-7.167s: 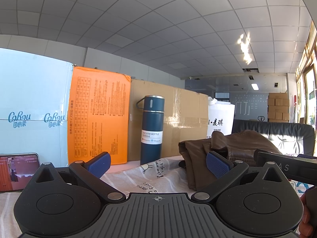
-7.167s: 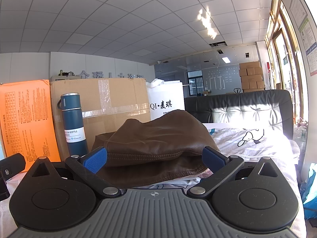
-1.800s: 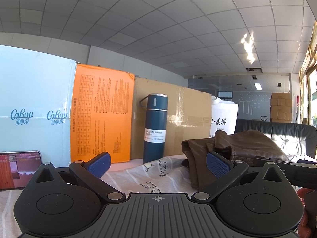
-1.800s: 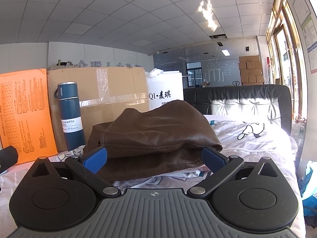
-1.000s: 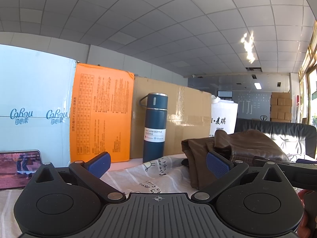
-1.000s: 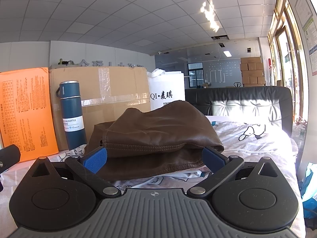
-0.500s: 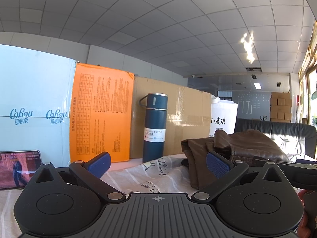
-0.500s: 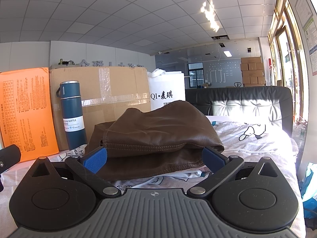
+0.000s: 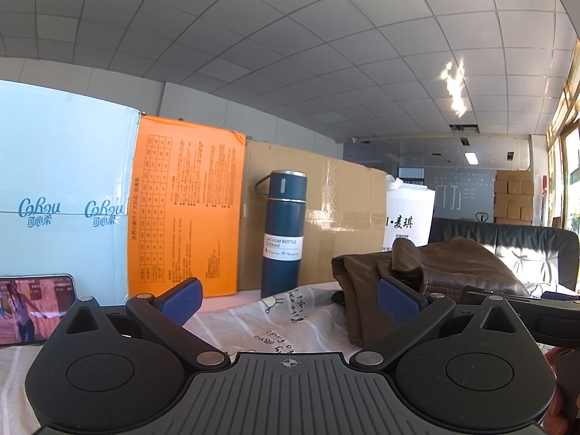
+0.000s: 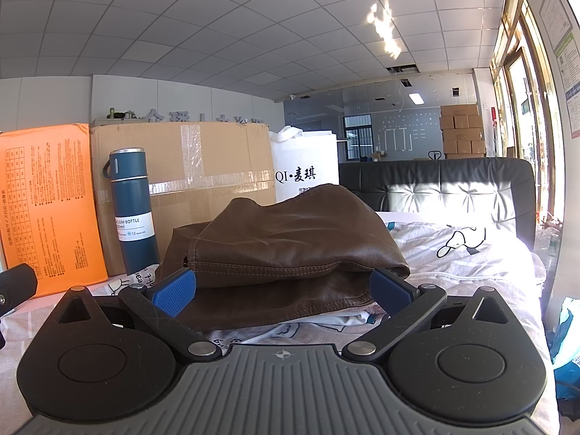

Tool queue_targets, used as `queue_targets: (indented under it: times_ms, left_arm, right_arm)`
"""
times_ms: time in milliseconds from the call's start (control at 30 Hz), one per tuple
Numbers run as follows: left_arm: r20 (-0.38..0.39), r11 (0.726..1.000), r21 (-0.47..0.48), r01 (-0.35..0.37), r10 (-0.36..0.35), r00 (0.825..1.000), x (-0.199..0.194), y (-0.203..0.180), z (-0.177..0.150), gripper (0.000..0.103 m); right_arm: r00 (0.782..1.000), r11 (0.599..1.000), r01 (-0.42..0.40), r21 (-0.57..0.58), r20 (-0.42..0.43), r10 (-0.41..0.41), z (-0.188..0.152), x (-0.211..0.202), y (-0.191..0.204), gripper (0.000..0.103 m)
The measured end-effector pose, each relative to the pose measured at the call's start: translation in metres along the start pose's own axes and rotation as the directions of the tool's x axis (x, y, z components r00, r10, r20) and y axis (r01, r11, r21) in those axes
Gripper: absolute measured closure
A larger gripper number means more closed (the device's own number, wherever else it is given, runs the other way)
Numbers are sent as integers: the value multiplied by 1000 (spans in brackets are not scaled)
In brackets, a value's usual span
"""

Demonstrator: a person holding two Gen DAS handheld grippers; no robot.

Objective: Fold clothes

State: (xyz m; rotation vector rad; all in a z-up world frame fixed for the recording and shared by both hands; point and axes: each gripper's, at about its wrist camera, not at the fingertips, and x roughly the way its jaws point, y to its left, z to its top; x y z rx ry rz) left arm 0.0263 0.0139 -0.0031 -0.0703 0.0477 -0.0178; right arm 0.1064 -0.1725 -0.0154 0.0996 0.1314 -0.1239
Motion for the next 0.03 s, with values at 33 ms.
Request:
queue_targets:
  times_ms: [33]
  left_arm:
    - [0, 1000, 0, 0, 0, 1000, 0, 0, 0, 0]
  right_arm:
    - [1000, 1000, 0, 0, 0, 0, 0, 0, 0, 0]
